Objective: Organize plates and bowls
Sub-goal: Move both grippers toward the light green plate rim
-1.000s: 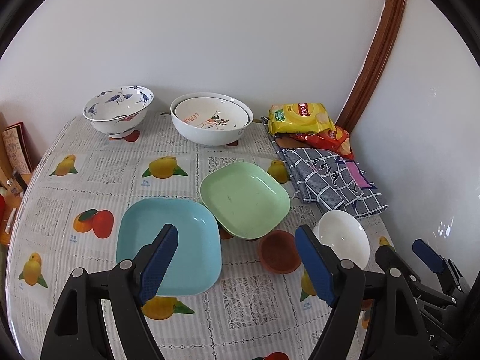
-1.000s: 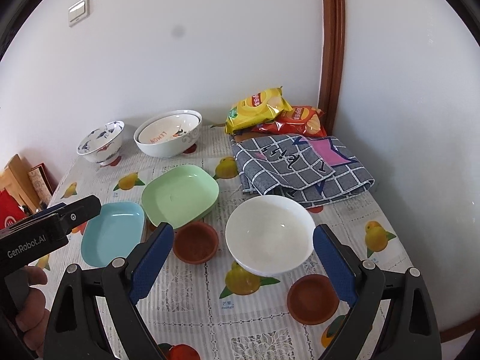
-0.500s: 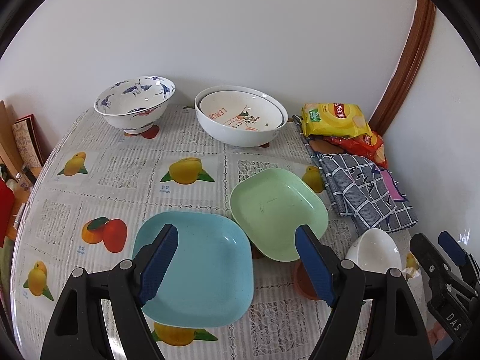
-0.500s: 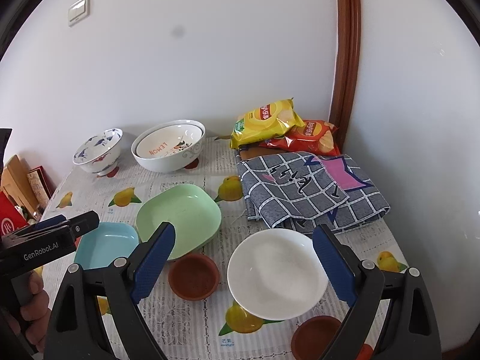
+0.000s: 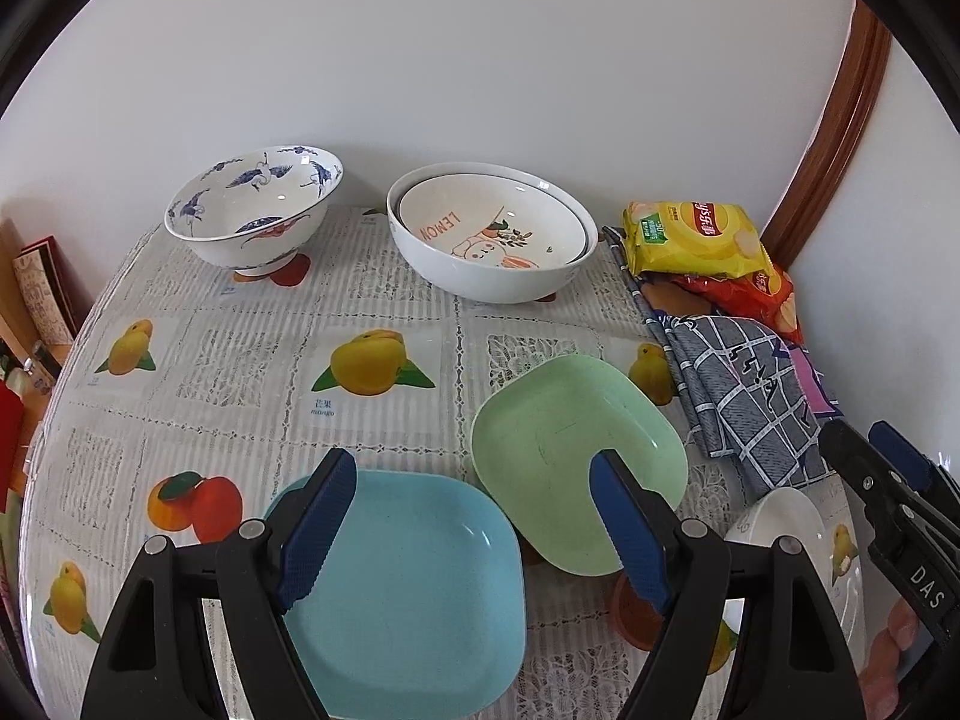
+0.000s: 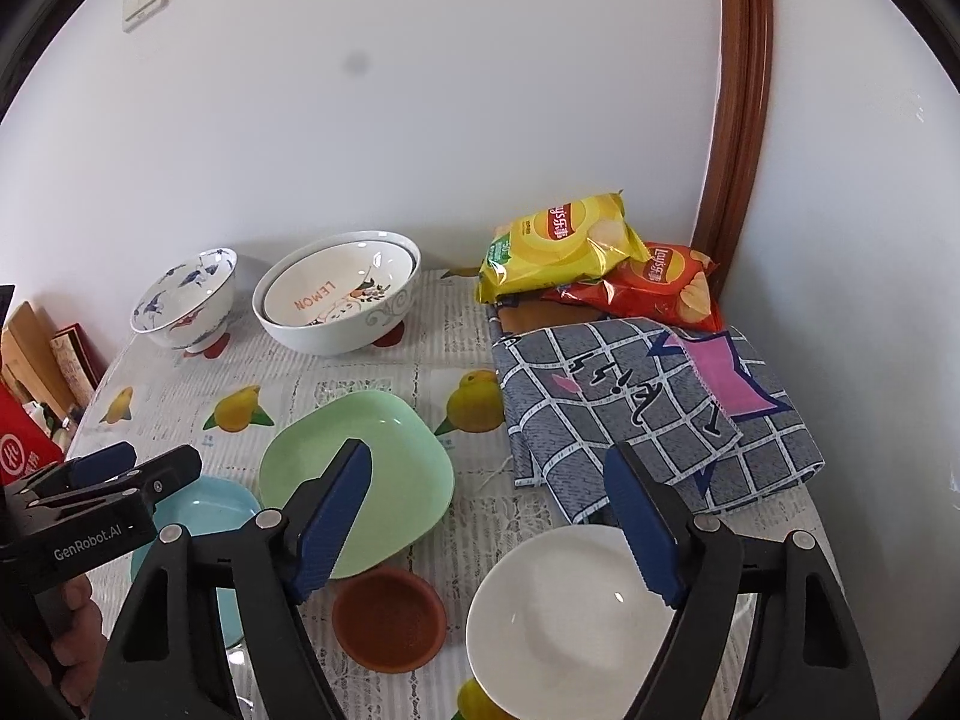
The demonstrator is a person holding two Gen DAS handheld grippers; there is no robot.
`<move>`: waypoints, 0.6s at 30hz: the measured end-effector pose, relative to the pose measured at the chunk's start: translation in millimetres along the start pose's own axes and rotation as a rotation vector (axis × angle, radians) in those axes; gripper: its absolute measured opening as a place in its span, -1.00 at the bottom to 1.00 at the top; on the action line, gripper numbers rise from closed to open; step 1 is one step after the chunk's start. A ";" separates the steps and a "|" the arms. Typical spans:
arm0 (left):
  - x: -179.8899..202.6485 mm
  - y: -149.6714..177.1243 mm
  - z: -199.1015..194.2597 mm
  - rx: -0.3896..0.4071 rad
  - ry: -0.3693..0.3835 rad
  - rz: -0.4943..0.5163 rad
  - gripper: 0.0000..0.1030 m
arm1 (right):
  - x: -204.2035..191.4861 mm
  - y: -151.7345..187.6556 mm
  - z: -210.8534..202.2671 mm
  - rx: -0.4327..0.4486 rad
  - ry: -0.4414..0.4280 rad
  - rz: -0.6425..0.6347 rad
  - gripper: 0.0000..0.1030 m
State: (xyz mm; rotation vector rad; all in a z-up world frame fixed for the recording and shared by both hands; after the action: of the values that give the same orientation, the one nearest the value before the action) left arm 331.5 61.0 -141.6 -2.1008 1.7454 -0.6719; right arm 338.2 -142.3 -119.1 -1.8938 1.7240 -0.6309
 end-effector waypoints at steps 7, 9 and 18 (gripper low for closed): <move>2.3 -3.5 27.0 -0.037 -0.006 0.019 0.52 | -2.7 -2.3 29.2 -0.027 -0.009 0.007 0.40; 2.6 -4.2 35.8 -0.050 -0.007 0.019 0.52 | -3.2 2.1 42.4 -0.058 -0.011 0.010 0.34; 4.5 -4.3 69.7 -0.104 -0.007 0.023 0.41 | -10.2 13.9 83.9 -0.150 -0.011 0.005 0.17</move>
State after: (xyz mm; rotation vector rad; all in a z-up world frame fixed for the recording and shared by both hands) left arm 373.9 54.1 -196.9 -2.1440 1.8347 -0.5781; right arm 380.1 -128.6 -192.5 -1.9886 1.8135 -0.5007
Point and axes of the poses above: each gripper's, at about its wrist camera, not at the fingertips, and z roughly the way its jaws point, x to its right, y to its underside, the point moved 9 cm from there along z, roughly the way its jaws point, and after that the axes turned 5 degrees about -x, right-handed, at the moved point
